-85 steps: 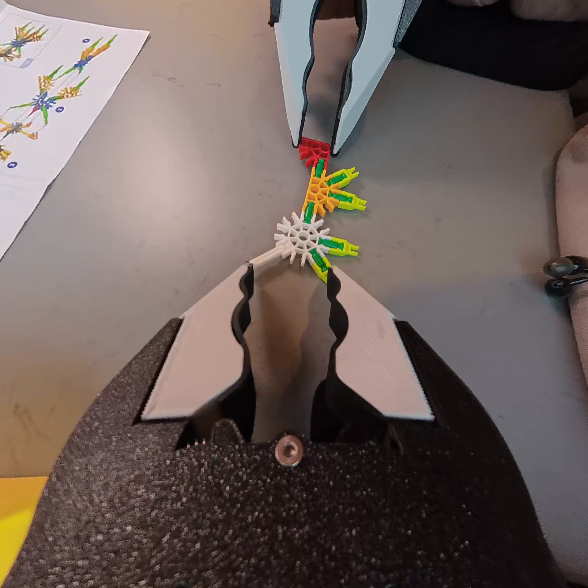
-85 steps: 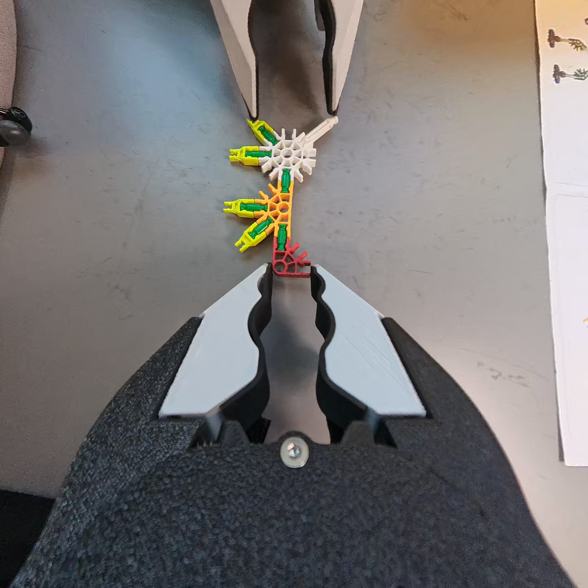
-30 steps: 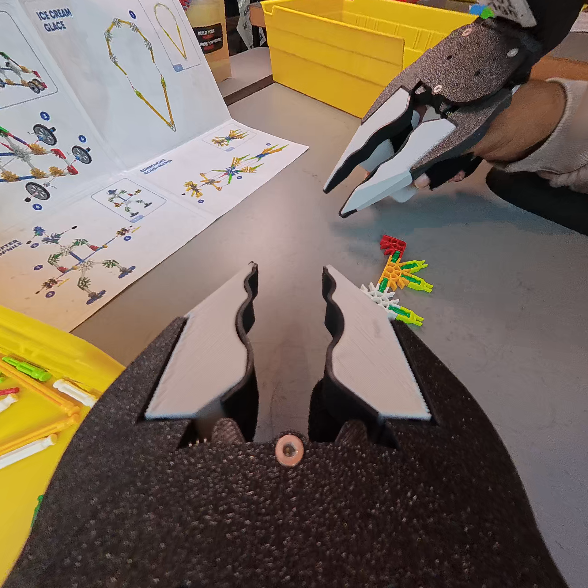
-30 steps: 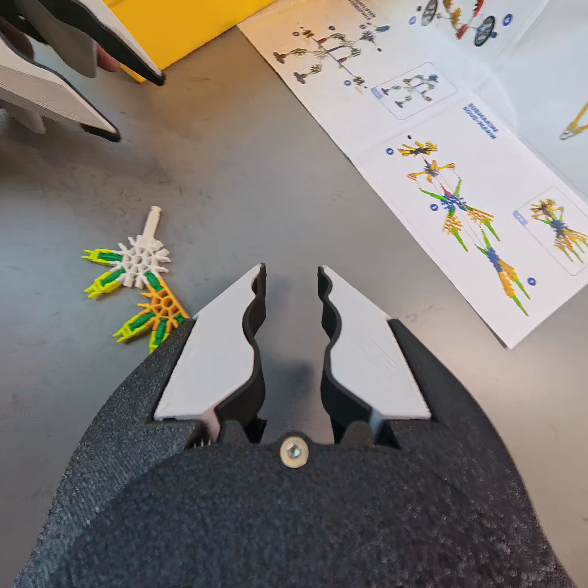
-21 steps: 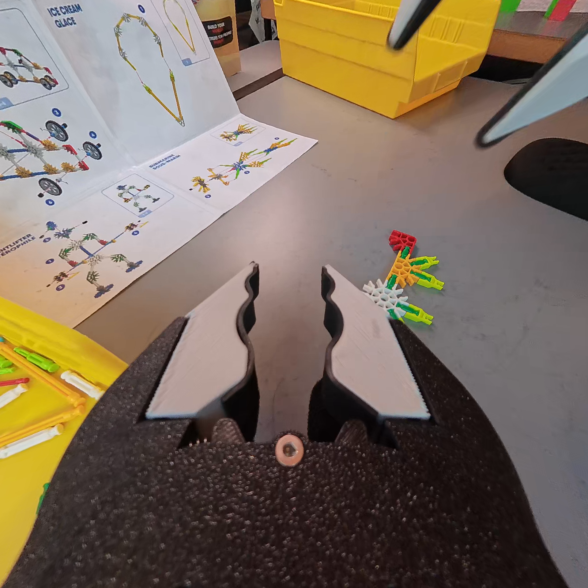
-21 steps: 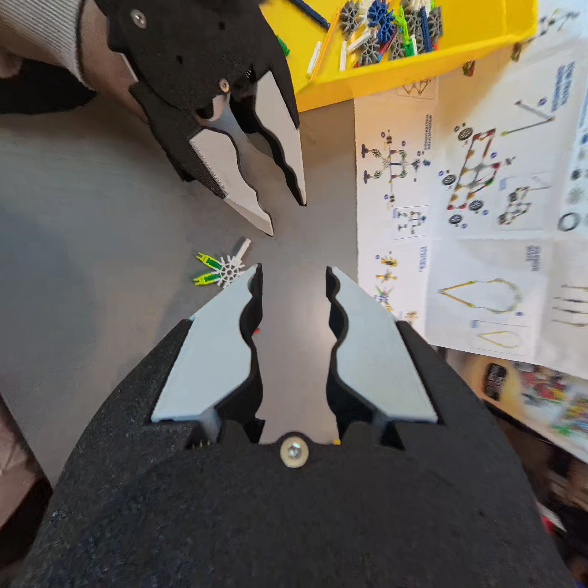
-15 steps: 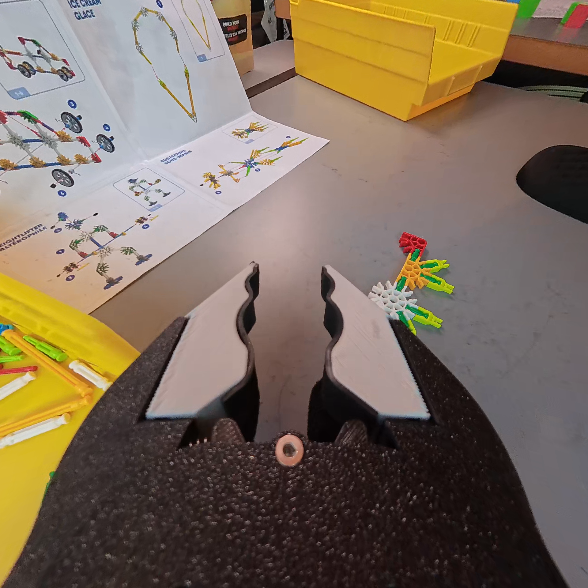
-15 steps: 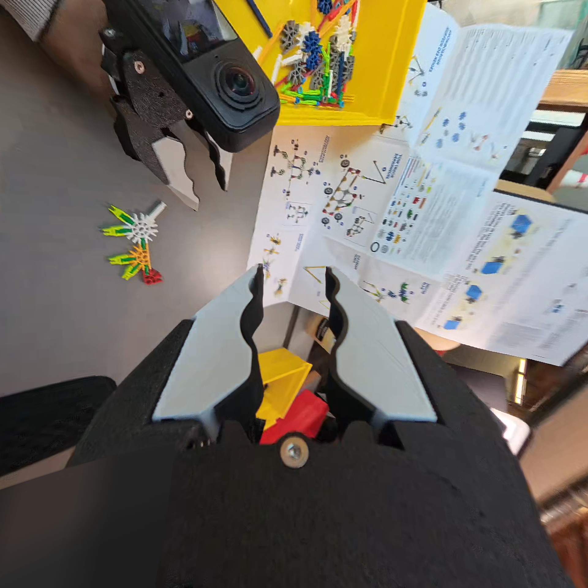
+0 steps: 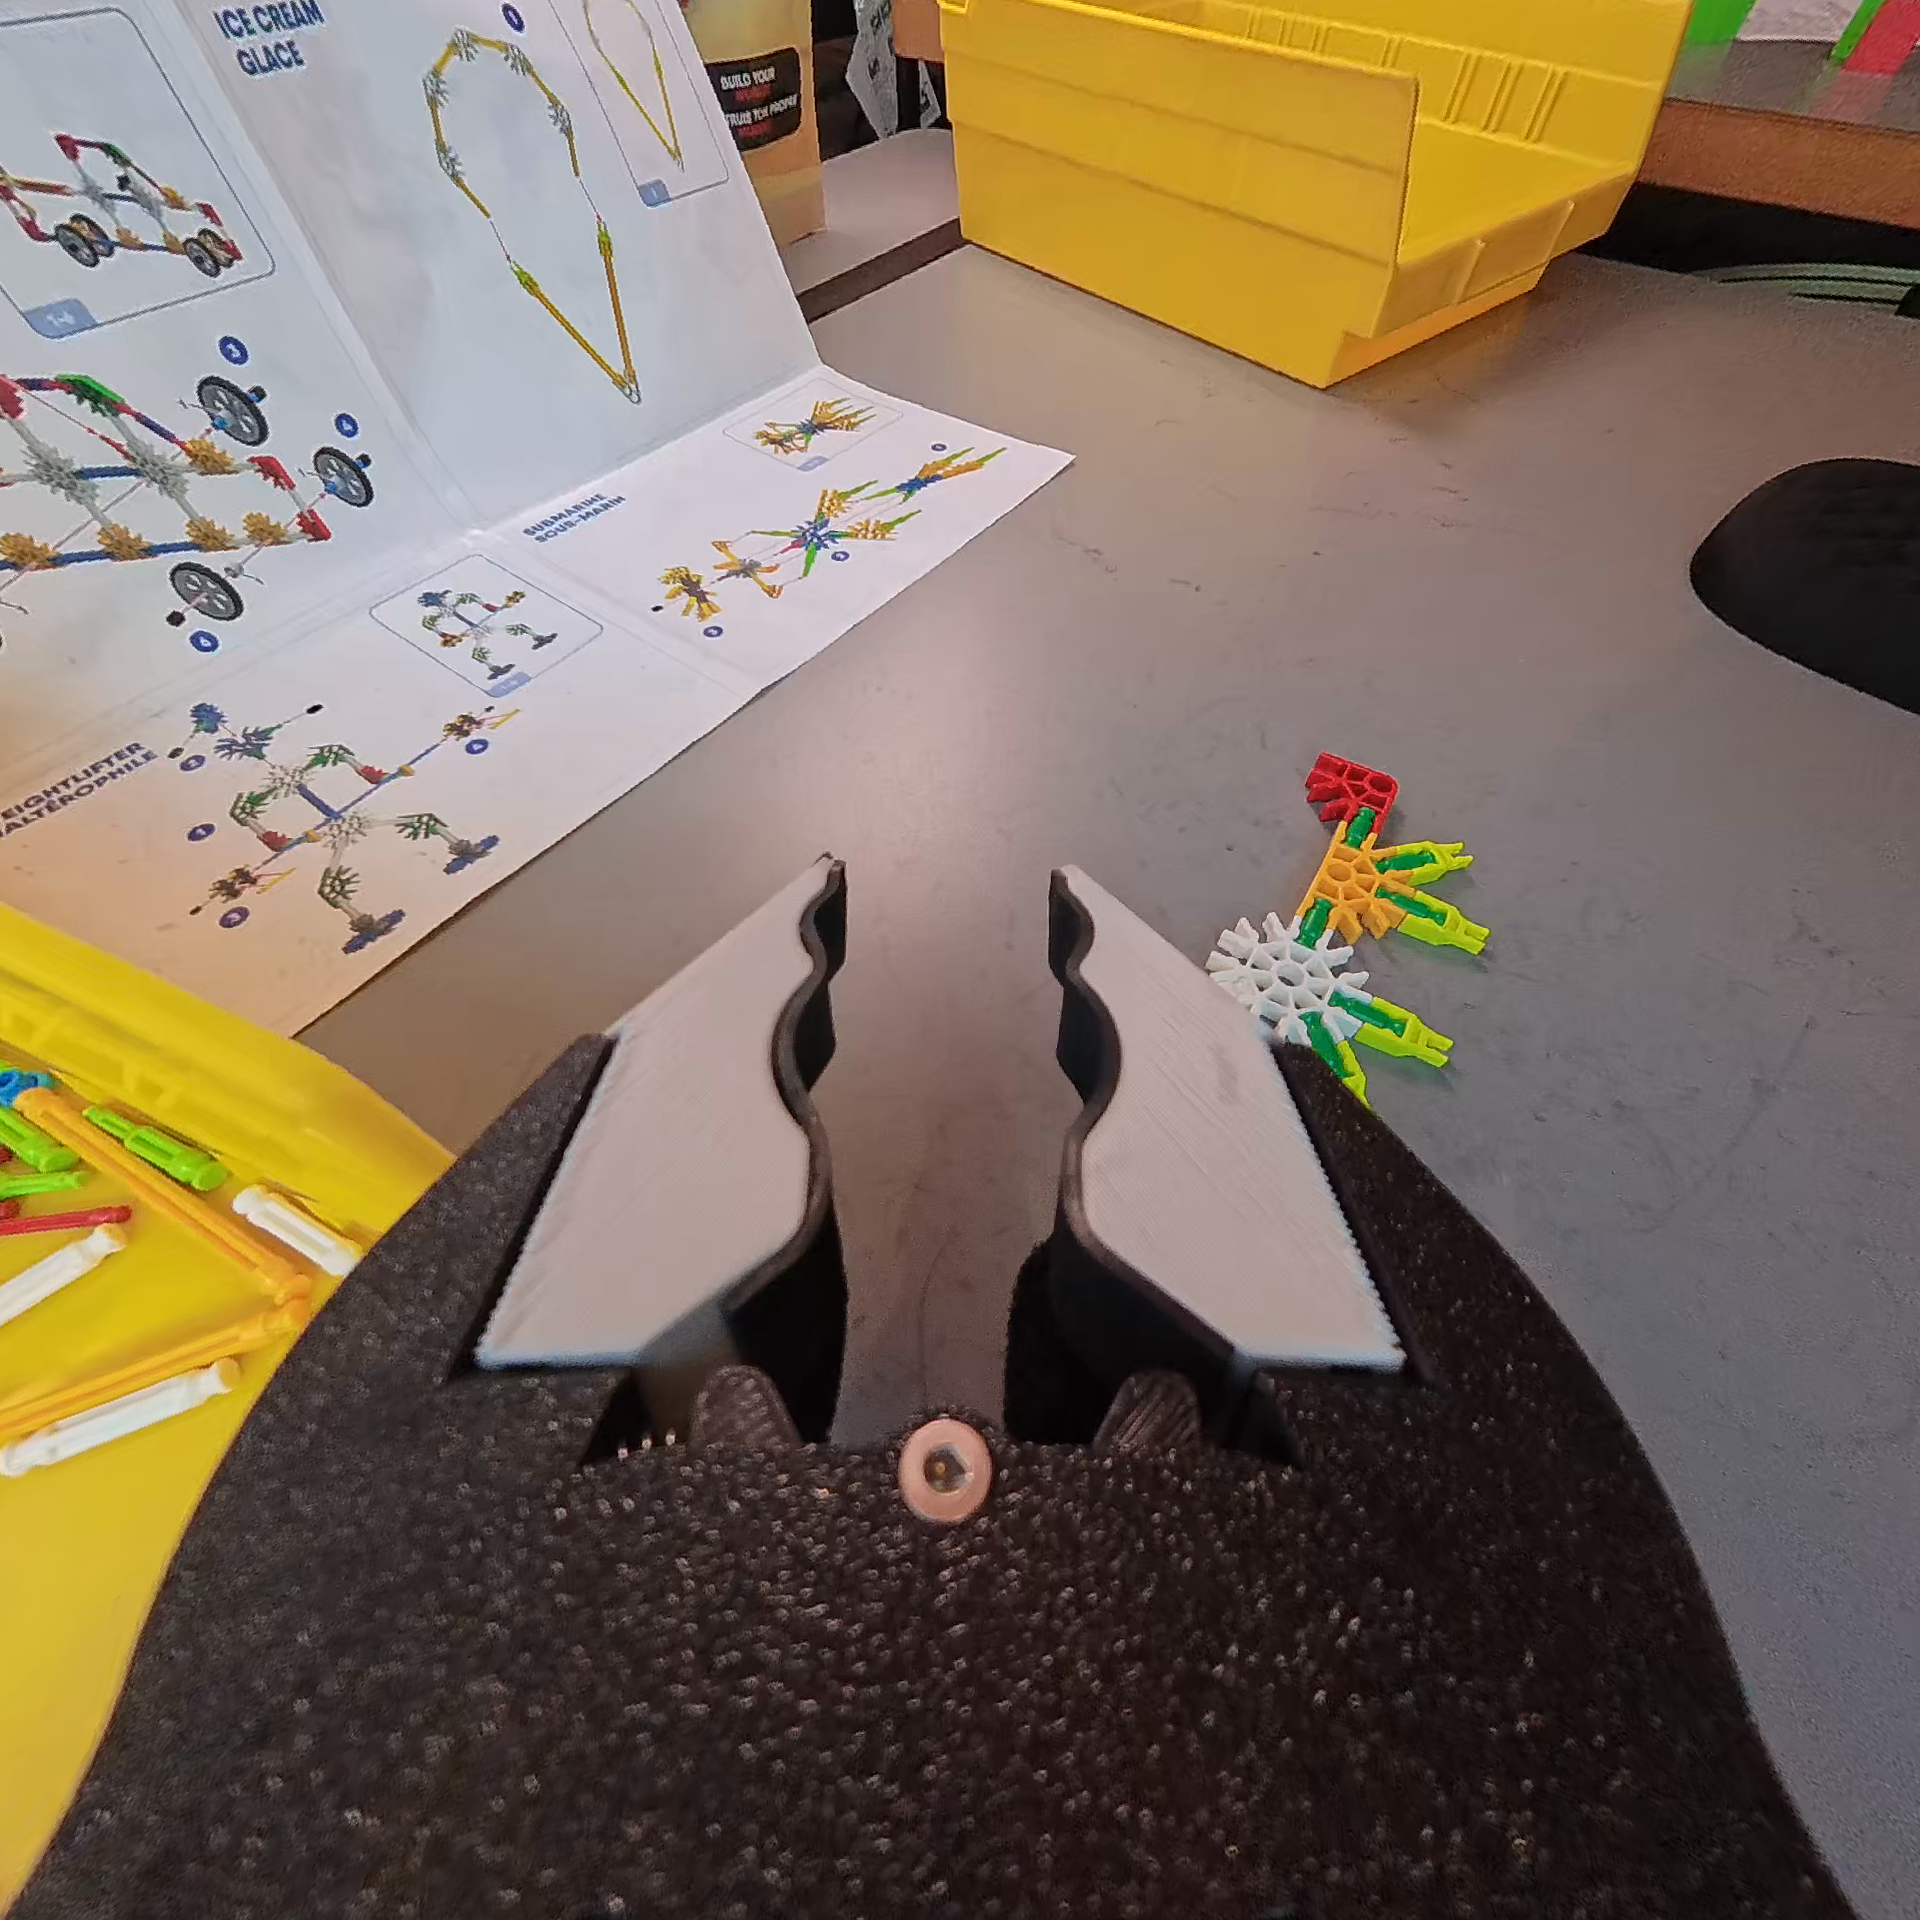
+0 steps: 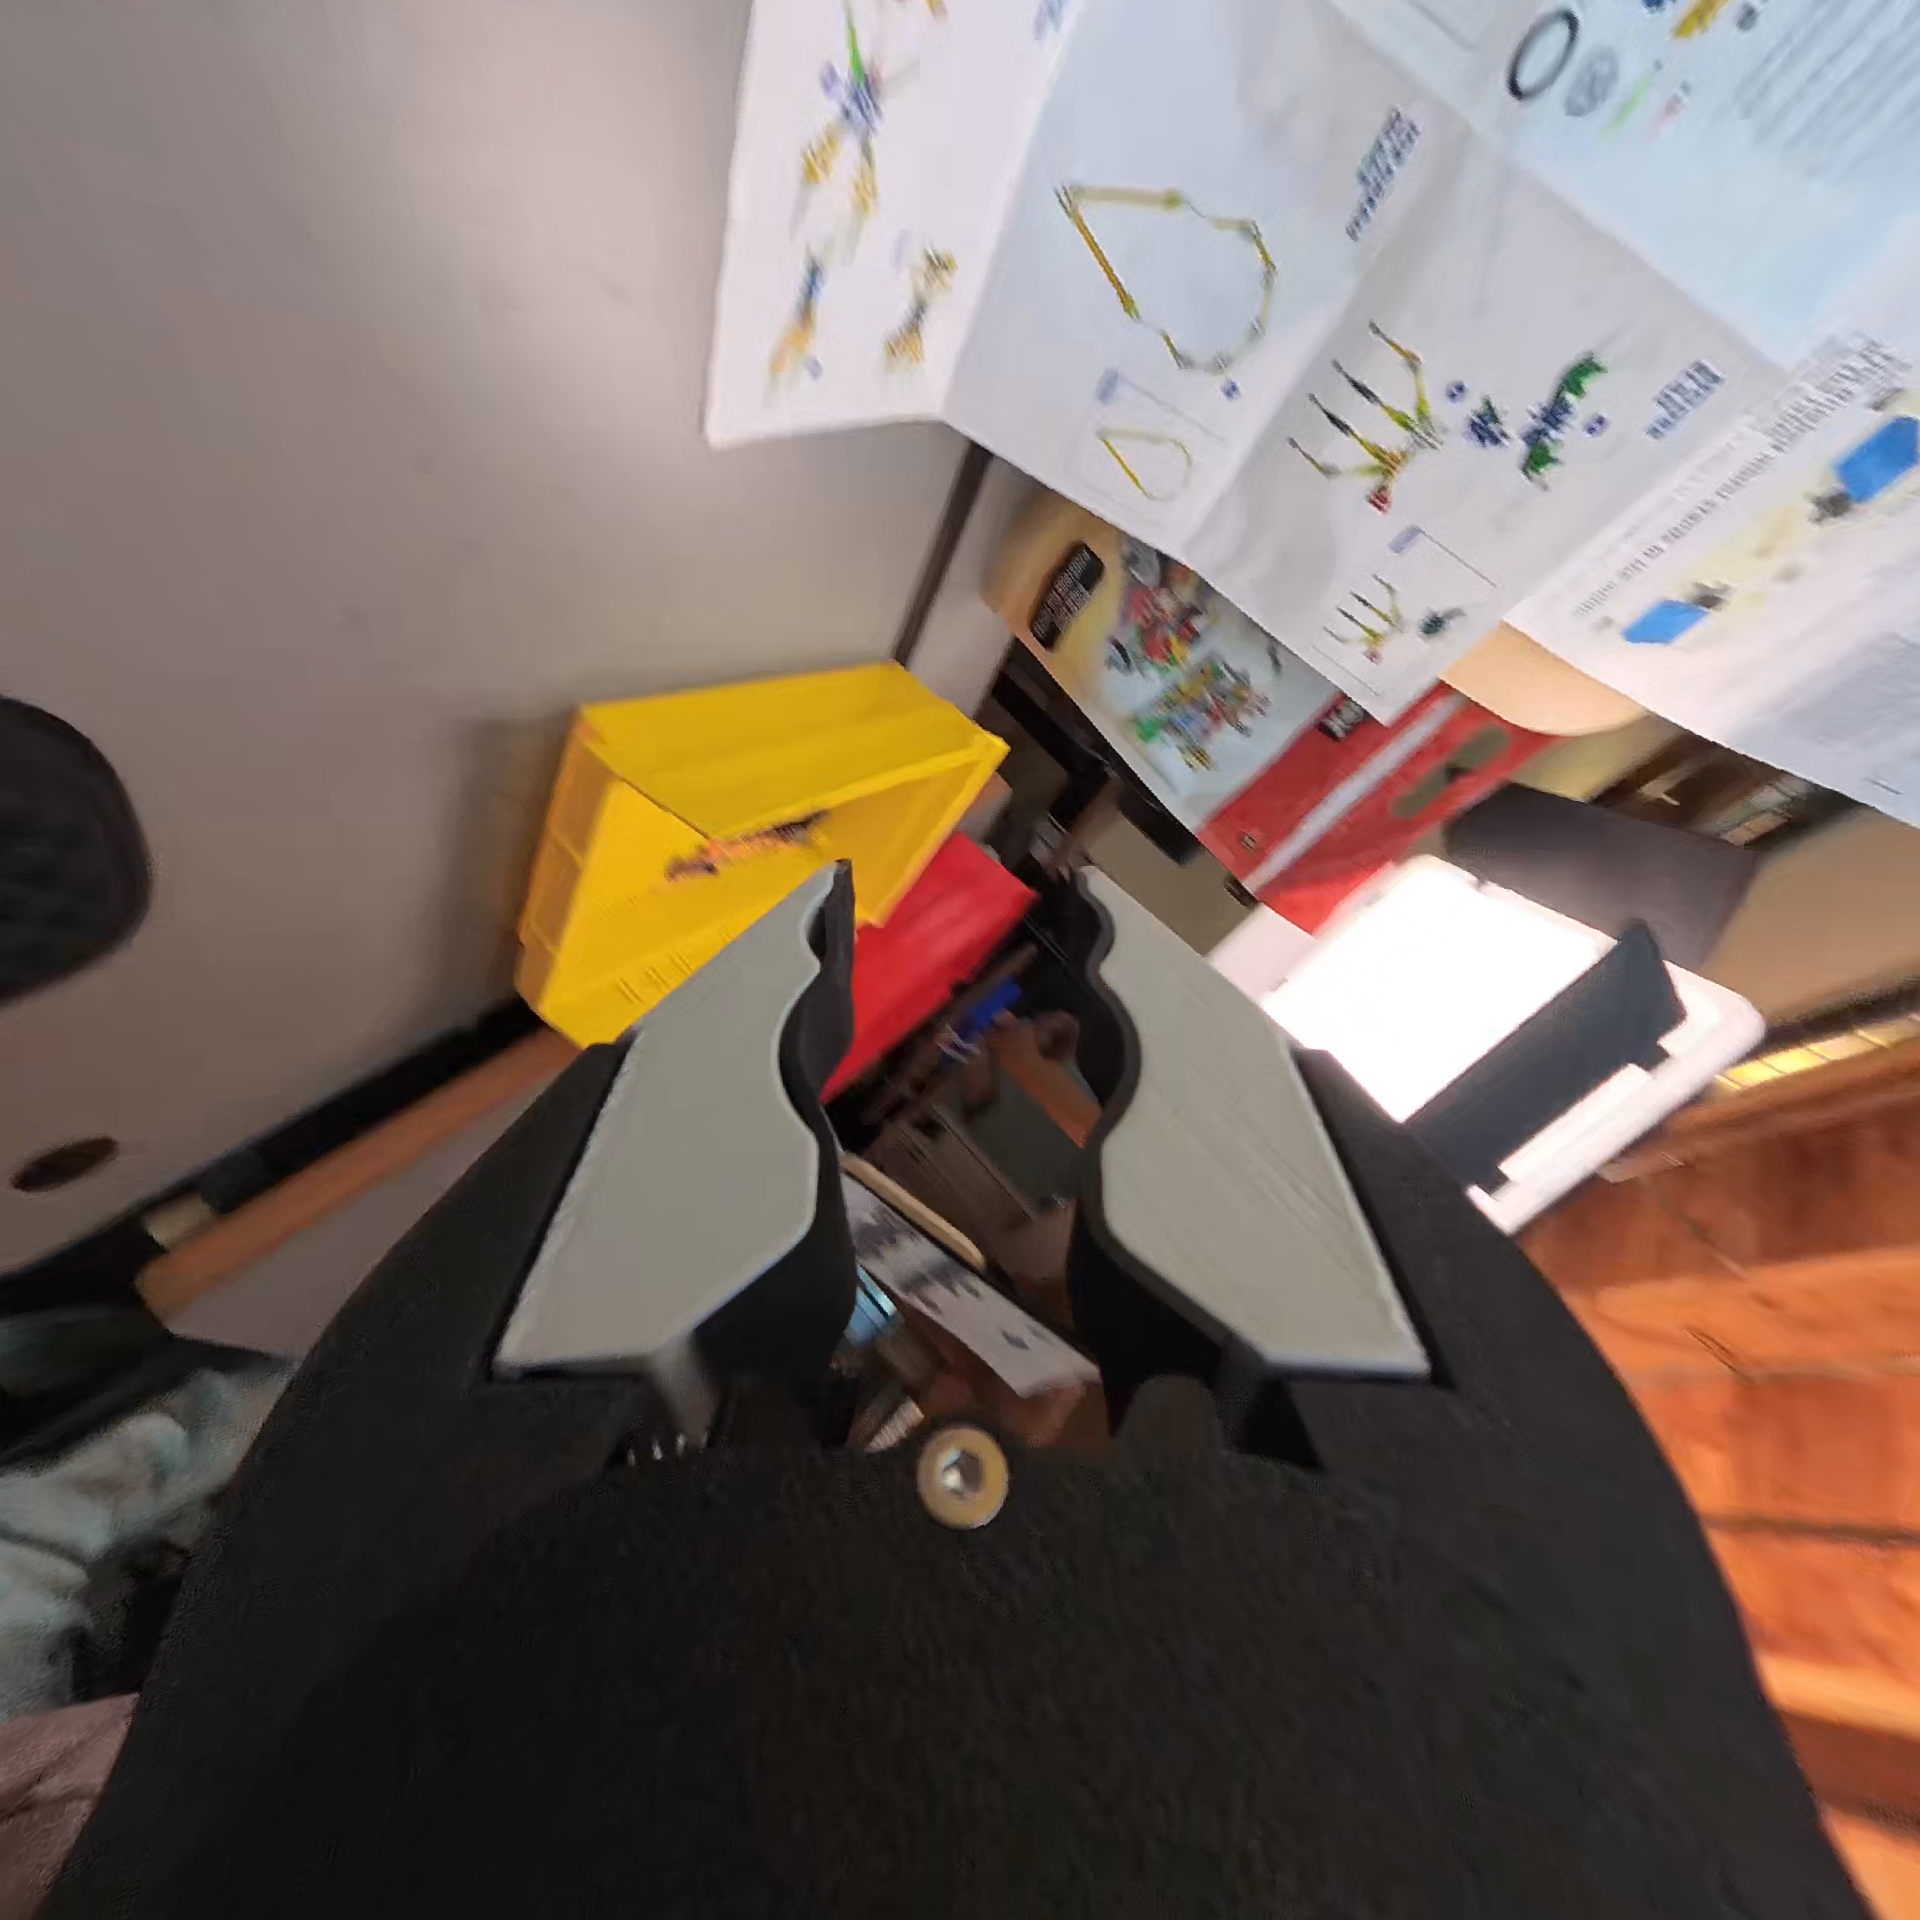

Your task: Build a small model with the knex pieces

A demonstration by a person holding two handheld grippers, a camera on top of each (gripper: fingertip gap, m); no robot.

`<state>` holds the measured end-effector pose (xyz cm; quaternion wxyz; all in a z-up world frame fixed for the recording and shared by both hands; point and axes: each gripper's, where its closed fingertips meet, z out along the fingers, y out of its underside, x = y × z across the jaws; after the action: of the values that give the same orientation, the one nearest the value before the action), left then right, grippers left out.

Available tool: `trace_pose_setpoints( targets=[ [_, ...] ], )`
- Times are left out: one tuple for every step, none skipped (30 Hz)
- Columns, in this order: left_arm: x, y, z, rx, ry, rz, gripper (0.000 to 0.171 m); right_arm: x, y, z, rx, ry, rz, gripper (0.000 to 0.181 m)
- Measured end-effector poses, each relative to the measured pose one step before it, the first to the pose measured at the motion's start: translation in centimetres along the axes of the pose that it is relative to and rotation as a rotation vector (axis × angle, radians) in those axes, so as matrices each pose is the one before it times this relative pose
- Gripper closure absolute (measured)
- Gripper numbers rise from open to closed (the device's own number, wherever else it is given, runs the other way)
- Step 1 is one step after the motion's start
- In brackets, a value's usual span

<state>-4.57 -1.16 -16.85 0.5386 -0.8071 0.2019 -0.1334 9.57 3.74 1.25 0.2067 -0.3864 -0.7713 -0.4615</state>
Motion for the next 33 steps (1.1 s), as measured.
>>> trace_pose_setpoints(
  targets=[
    [0.021,-0.089,-0.070,0.00577,0.0010,0.0000,0.133,-1.209,-1.227,0.955,0.1037,-0.0583,0.0608,0.142],
    [0.039,-0.131,-0.078,0.00687,0.0029,-0.0032,0.133,-0.617,-1.223,1.237,0.1114,-0.0276,0.0822,0.142],
    [0.052,-0.155,-0.089,0.00833,0.0038,-0.0051,0.133,-0.502,-1.032,1.395,0.1144,-0.0238,0.0988,0.142],
    [-0.003,-0.166,-0.092,0.00833,-0.0001,-0.0048,0.133,-0.665,-0.749,1.420,0.1143,-0.0344,0.0991,0.142],
    [-0.066,-0.099,-0.079,0.00568,-0.0032,-0.0034,0.133,-0.562,-0.482,1.356,0.1138,-0.0293,0.1056,0.141],
    [-0.078,-0.084,-0.076,0.00420,-0.0050,-0.0015,0.133,-0.321,-0.242,1.167,0.1134,-0.0216,0.1154,0.141],
    [-0.121,-0.104,-0.071,0.00485,-0.0078,0.0001,0.133,-0.164,0.027,0.951,0.1072,-0.0220,0.1165,0.140],
    [-0.111,-0.153,-0.089,0.00598,-0.0090,0.0021,0.132,-0.010,0.289,0.674,0.0997,-0.0222,0.1153,0.138],
    [-0.113,-0.182,-0.115,0.00735,-0.0108,0.0057,0.132,0.318,0.450,0.297,0.0948,-0.0130,0.1160,0.136],
    [-0.151,-0.226,-0.133,0.00963,-0.0143,0.0088,0.131,0.580,0.601,-0.100,0.0856,-0.0090,0.1073,0.132],
    [-0.105,-0.263,-0.168,0.01170,-0.0119,0.0096,0.129,1.003,0.694,-0.529,0.0761,0.0050,0.0954,0.129],
    [-0.069,-0.264,-0.183,0.01196,-0.0088,0.0081,0.128,1.523,0.733,-0.909,0.0629,0.0224,0.0814,0.126],
    [-0.053,-0.248,-0.180,0.01204,-0.0072,0.0074,0.127,1.919,0.766,-1.213,0.0395,0.0349,0.0673,0.124],
    [-0.055,-0.224,-0.184,0.01075,-0.0062,0.0062,0.127,2.261,0.753,-1.408,0.0149,0.0462,0.0574,0.123],
    [-0.012,-0.202,-0.148,0.00893,-0.0016,0.0029,0.127,2.391,0.642,-1.417,-0.0005,0.0461,0.0392,0.123],
    [0.031,-0.145,-0.097,0.00669,0.0034,-0.0030,0.127,2.394,0.622,-1.329,-0.0172,0.0412,0.0202,0.123],
    [0.039,-0.082,-0.015,0.00416,0.0063,-0.0082,0.127,2.583,0.480,-1.179,-0.0194,0.0491,0.0090,0.125],
    [0.062,-0.016,0.044,0.00156,0.0082,-0.0101,0.127,2.658,0.450,-0.947,-0.0249,0.0504,0.0002,0.131],
    [0.088,0.066,0.089,-0.00211,0.0081,-0.0084,0.127,2.456,0.513,-0.671,-0.0365,0.0383,0.0011,0.137],
    [0.087,0.154,0.117,-0.00677,0.0062,-0.0031,0.127,2.295,0.332,-0.400,-0.0317,0.0331,0.0112,0.141],
    [0.077,0.191,0.095,-0.00955,0.0022,0.0029,0.127,1.956,0.175,-0.121,-0.0296,0.0210,0.0058,0.146],
    [0.074,0.142,0.062,-0.00753,-0.0010,0.0076,0.127,1.619,0.155,0.150,-0.0368,0.0091,-0.0036,0.152],
    [0.075,0.050,0.010,-0.00400,-0.0019,0.0099,0.127,1.516,0.003,0.370,-0.0323,0.0147,-0.0114,0.161],
    [0.049,-0.002,-0.024,-0.00152,-0.0026,0.0086,0.127,1.336,-0.023,0.597,-0.0319,0.0168,-0.0150,0.171],
    [0.019,-0.012,-0.017,-0.00066,-0.0023,0.0041,0.127,0.926,0.137,0.832,-0.0432,0.0036,-0.0118,0.180],
    [-0.019,0.036,-0.006,-0.00191,-0.0014,-0.0020,0.127,0.657,0.170,1.011,-0.0456,-0.0025,0.0003,0.181],
    [-0.054,0.064,0.012,-0.00280,-0.0022,-0.0060,0.128,0.583,-0.091,1.074,-0.0291,0.0039,0.0138,0.181],
    [-0.077,0.083,0.023,-0.00287,-0.0026,-0.0052,0.128,0.341,-0.269,1.109,-0.0160,-0.0013,0.0120,0.181],
    [-0.093,0.110,0.028,-0.00355,-0.0036,-0.0036,0.128,0.191,-0.164,1.181,-0.0200,-0.0061,0.0137,0.181],
    [-0.108,0.134,0.054,-0.00448,-0.0038,-0.0035,0.128,0.312,0.033,1.301,-0.0301,-0.0010,0.0170,0.174],
    [-0.091,0.167,0.081,-0.00638,-0.0034,-0.0043,0.128,0.437,0.108,1.403,-0.0302,0.0055,0.0181,0.168],
    [-0.076,0.177,0.080,-0.00722,-0.0027,-0.0036,0.128,0.066,0.089,1.441,-0.0240,-0.0177,0.0219,0.165],
    [-0.062,0.153,0.082,-0.00633,-0.0025,-0.0021,0.128,-0.165,0.290,1.424,-0.0348,-0.0339,0.0302,0.163]
  ],
)
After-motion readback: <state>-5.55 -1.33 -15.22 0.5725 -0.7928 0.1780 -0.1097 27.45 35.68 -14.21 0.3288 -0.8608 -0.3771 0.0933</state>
